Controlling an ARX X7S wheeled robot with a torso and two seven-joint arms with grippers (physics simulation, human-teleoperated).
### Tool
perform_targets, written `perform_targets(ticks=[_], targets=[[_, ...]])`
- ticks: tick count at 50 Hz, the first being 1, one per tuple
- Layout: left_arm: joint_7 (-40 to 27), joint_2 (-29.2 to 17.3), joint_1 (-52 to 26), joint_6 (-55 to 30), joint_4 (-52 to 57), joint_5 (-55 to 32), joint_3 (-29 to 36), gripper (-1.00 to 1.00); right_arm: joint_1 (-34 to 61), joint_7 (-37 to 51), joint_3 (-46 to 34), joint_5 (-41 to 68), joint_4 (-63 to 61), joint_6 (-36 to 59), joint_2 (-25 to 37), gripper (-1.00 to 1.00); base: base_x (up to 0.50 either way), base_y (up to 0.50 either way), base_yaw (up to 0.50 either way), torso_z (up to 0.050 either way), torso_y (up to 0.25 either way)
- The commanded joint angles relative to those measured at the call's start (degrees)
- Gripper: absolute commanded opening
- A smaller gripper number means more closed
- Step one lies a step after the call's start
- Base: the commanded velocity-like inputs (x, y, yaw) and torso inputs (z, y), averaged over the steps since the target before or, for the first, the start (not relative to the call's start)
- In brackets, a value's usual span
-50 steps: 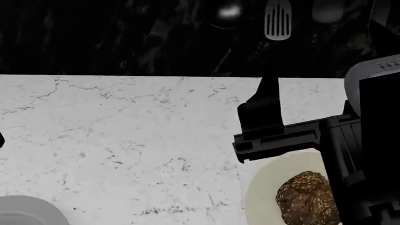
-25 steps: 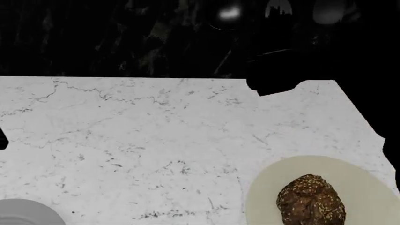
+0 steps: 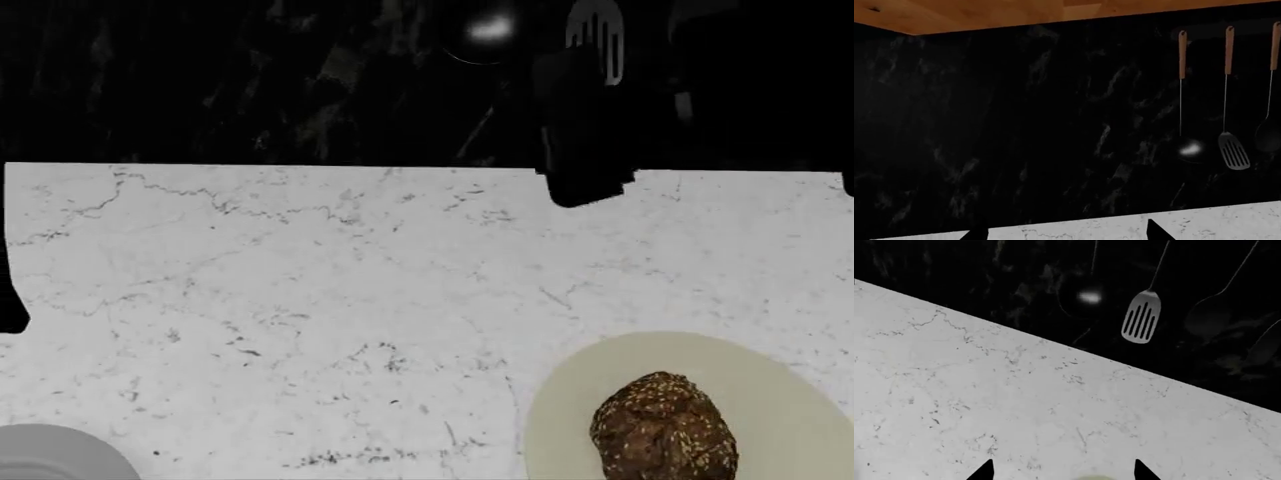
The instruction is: Place all breads on the cutting board.
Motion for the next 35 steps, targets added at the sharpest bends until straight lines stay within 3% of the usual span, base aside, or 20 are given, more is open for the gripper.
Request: perform_targets(ticks=[1,7,11,16,35], targets=[[0.73,-0.04,0.75,-0.15,-0.40,0.88,0.29,1.00,7.52,-13.50,-17.14,-3.53,6.98,0.38,0.99,1.00,0.00,0.00,0.00,0.000,0.000],[1.22,0.15,1.49,0.02,-0.49,1.15,0.47,1.00,8.70,-15.66,-22.87,-1.49,7.00,1.28,1.60,1.00,0.00,0.00,0.00,0.000,0.000],[1.43,0.21,1.70,0.22,-0.64,1.37,0.39,1.00,9.16,-11.72,-27.16,6.17,5.03,0.95,3.82,1.00,0.00,0.00,0.00,0.000,0.000],[0.53,0.62,0.68,-0.45,-0.97,0.77,1.32,1.00,11.34,-12.25,-34.59,7.95,3.02,1.44,4.63,1.00,0.00,0.00,0.00,0.000,0.000],[0.88,0.61,1.13,-0.10,-1.02,0.09,1.61,1.00,7.10,-15.96,-37.64,1.65,1.03,-3.61,5.20,1.00,0.00,0.00,0.00,0.000,0.000]])
